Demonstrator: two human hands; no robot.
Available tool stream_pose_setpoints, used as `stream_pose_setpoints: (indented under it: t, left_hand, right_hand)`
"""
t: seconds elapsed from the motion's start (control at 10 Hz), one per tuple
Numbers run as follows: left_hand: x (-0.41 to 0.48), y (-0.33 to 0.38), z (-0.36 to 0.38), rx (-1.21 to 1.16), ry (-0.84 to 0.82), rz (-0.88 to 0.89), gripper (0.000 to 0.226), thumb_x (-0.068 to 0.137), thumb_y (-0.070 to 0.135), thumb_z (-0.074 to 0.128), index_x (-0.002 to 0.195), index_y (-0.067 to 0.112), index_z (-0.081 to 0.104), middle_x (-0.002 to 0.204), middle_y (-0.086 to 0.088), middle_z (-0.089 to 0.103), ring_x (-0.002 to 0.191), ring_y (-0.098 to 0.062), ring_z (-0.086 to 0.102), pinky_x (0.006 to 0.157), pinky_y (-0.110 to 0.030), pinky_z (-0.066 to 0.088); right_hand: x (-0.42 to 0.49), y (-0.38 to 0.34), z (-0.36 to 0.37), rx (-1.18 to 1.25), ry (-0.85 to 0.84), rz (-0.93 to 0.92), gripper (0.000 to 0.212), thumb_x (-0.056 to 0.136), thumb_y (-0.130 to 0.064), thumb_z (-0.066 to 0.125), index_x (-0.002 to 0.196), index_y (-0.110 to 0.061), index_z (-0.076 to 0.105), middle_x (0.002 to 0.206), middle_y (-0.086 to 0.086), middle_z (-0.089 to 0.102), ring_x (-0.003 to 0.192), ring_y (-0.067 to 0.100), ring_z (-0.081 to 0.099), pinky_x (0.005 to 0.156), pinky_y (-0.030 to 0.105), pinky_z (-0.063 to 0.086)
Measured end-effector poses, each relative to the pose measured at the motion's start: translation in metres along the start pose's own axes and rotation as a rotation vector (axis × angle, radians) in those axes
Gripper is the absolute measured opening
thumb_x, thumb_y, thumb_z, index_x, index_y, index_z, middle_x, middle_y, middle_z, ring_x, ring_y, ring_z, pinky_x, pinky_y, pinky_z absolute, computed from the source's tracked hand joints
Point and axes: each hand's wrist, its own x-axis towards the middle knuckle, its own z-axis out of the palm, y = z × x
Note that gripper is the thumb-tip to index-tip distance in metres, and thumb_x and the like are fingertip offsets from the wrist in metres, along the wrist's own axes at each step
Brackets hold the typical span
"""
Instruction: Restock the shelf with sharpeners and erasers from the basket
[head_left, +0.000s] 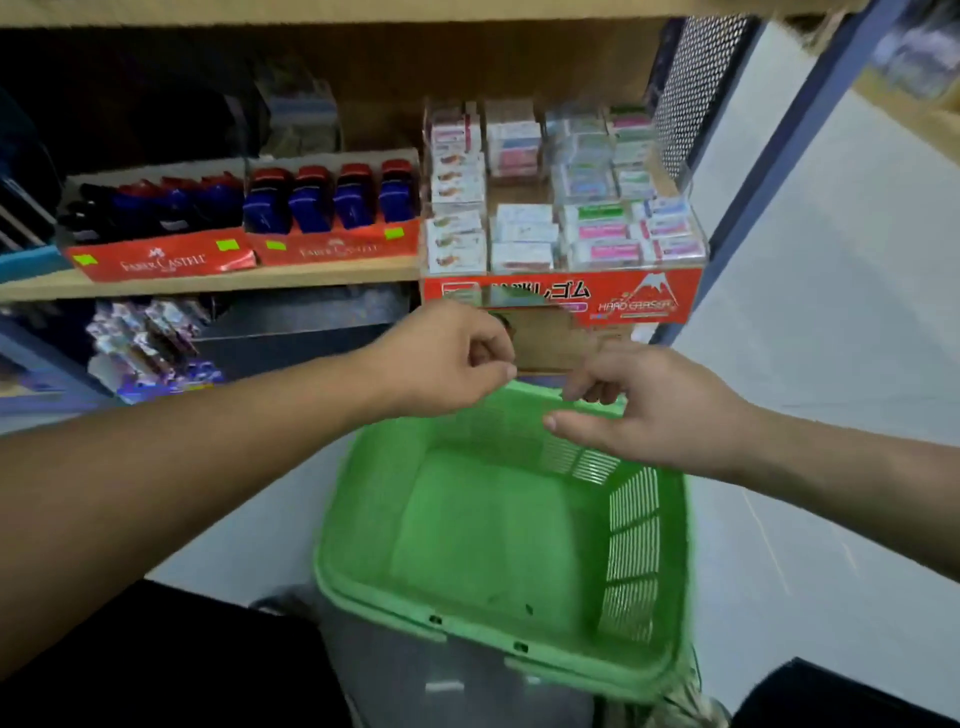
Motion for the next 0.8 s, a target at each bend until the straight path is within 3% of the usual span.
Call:
stream_pose_setpoints:
  t: [0.1, 0.2, 0.3, 0.5, 0.6, 0.7, 0.8]
  left_hand:
    - [-0.018, -0.005, 0.018, -0.021, -0.111, -0.051, 0.009, 0.092, 0.031, 0.075, 0.099, 0.026, 0.077, 0.080, 0.012, 0.071, 0.072, -0.002, 0.067, 0.071, -0.030, 0.060]
    - [-0.029, -0.006, 0.023, -0.050, -0.110, -0.113, 0.013, 0.093, 0.032, 0.074, 0.102, 0.023, 0.077, 0.085, 0.013, 0.073, 0.077, -0.001, 0.068, 0.076, -0.029, 0.060]
    - [-0.036, -0.006, 0.028, -0.076, -0.089, -0.144, 0.012, 0.093, 0.031, 0.075, 0.102, 0.022, 0.078, 0.088, 0.010, 0.074, 0.081, -0.004, 0.069, 0.078, -0.028, 0.058]
    - [-0.058, -0.039, 0.048, -0.051, -0.116, -0.302, 0.024, 0.095, 0.035, 0.072, 0.111, 0.018, 0.074, 0.100, 0.006, 0.073, 0.092, -0.009, 0.068, 0.089, -0.033, 0.058]
    - [-0.070, -0.055, 0.048, -0.001, -0.135, -0.410, 0.036, 0.095, 0.041, 0.071, 0.124, 0.021, 0.069, 0.113, 0.005, 0.069, 0.099, -0.010, 0.066, 0.091, -0.024, 0.052]
    - [-0.079, -0.063, 0.039, -0.029, -0.087, -0.454, 0.037, 0.093, 0.041, 0.073, 0.124, 0.021, 0.070, 0.110, 0.007, 0.070, 0.098, -0.008, 0.067, 0.093, -0.027, 0.054]
    - [-0.089, -0.068, 0.026, -0.114, 0.029, -0.489, 0.033, 0.092, 0.037, 0.075, 0.119, 0.020, 0.072, 0.102, 0.009, 0.070, 0.095, -0.009, 0.069, 0.093, -0.034, 0.057]
  right_hand:
    - [-0.026, 0.020, 0.026, -0.137, -0.106, 0.227, 0.062, 0.086, -0.078, 0.053, 0.130, -0.033, 0.057, 0.130, -0.009, 0.049, 0.124, 0.016, 0.049, 0.096, 0.039, 0.051]
    - [-0.041, 0.040, 0.054, -0.191, -0.318, 0.503, 0.095, 0.090, -0.078, 0.051, 0.162, -0.027, 0.014, 0.163, 0.007, 0.012, 0.149, 0.035, 0.021, 0.116, 0.050, 0.039]
    - [-0.046, 0.051, 0.076, -0.041, -0.388, 0.646, 0.105, 0.091, -0.073, 0.056, 0.166, -0.024, 0.002, 0.170, 0.006, -0.015, 0.153, 0.042, 0.017, 0.123, 0.051, 0.031]
    - [-0.023, 0.053, 0.091, 0.060, -0.259, 0.603, 0.103, 0.091, -0.069, 0.061, 0.166, -0.027, 0.004, 0.171, 0.000, -0.017, 0.156, 0.039, 0.002, 0.124, 0.059, 0.025]
    - [-0.007, 0.053, 0.092, 0.066, -0.240, 0.575, 0.100, 0.092, -0.069, 0.059, 0.166, -0.028, 0.006, 0.172, 0.000, -0.017, 0.158, 0.035, -0.007, 0.125, 0.057, 0.021]
    - [0.011, 0.052, 0.093, -0.009, -0.280, 0.580, 0.098, 0.091, -0.076, 0.054, 0.165, -0.030, 0.010, 0.173, 0.001, -0.015, 0.159, 0.035, -0.009, 0.125, 0.057, 0.020]
    - [0.031, 0.041, 0.084, -0.165, -0.291, 0.465, 0.080, 0.088, -0.076, 0.053, 0.154, -0.033, 0.039, 0.170, 0.006, 0.018, 0.156, 0.036, 0.016, 0.122, 0.055, 0.027]
